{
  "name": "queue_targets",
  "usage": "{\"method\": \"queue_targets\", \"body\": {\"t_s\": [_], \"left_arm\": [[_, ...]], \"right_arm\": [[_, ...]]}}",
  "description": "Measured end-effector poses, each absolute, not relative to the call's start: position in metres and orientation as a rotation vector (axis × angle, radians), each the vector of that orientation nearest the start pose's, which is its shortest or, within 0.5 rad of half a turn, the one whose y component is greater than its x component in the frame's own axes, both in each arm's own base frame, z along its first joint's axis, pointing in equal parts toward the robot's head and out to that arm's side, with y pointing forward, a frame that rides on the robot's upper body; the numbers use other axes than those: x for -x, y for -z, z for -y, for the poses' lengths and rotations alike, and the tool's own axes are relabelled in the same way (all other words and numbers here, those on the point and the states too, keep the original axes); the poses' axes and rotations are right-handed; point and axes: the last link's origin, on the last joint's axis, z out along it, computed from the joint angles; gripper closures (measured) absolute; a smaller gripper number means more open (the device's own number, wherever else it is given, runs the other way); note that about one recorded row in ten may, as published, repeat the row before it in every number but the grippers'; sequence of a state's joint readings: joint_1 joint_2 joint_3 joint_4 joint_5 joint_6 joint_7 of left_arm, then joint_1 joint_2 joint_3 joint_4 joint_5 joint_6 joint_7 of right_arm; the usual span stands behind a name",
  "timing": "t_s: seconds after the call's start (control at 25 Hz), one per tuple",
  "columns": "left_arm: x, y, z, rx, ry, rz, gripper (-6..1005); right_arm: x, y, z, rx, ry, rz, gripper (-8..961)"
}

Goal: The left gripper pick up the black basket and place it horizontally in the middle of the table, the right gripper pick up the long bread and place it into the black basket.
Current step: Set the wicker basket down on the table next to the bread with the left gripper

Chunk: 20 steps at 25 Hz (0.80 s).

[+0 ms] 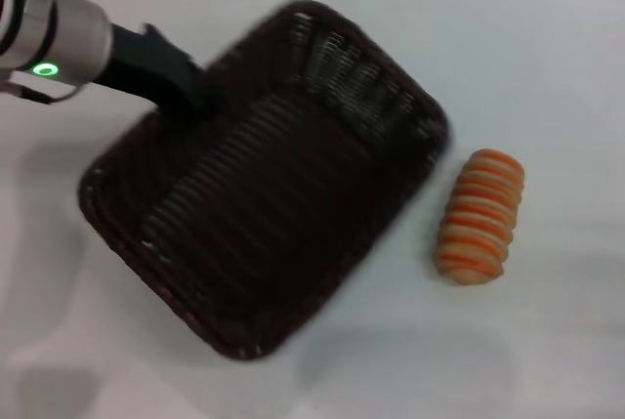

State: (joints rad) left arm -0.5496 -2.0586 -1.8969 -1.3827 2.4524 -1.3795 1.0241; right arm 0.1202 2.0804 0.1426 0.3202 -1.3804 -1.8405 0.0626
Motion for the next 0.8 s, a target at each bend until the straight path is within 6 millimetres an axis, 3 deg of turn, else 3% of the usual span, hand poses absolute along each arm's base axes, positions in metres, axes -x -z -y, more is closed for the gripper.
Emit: {"method": "queue_targets", "body": {"t_s": [0.04, 0.28, 0.32, 0.64, 0.8], "left_arm": [[0.174, -0.027, -0.382, 2.728, -0.170, 0.394, 749], [0.164, -0.016, -0.386, 2.833, -0.146, 0.324, 774], [0.158, -0.012, -0.385, 2.887, -0.152, 0.244, 778], [0.138, -0.012, -0.381, 3.025, -0.097, -0.020, 809], [0.137, -0.010, -0.382, 3.033, -0.084, -0.040, 810]], "right_arm": [[-0.349, -0.024, -0.182, 1.078, -0.850, -0.431, 280], [-0.349, -0.022, -0.183, 1.081, -0.851, -0.439, 284], [-0.349, -0.022, -0.183, 1.081, -0.852, -0.439, 284], [-0.348, -0.020, -0.186, 1.095, -0.856, -0.444, 289], [-0.348, -0.020, -0.186, 1.098, -0.852, -0.449, 291]]}}
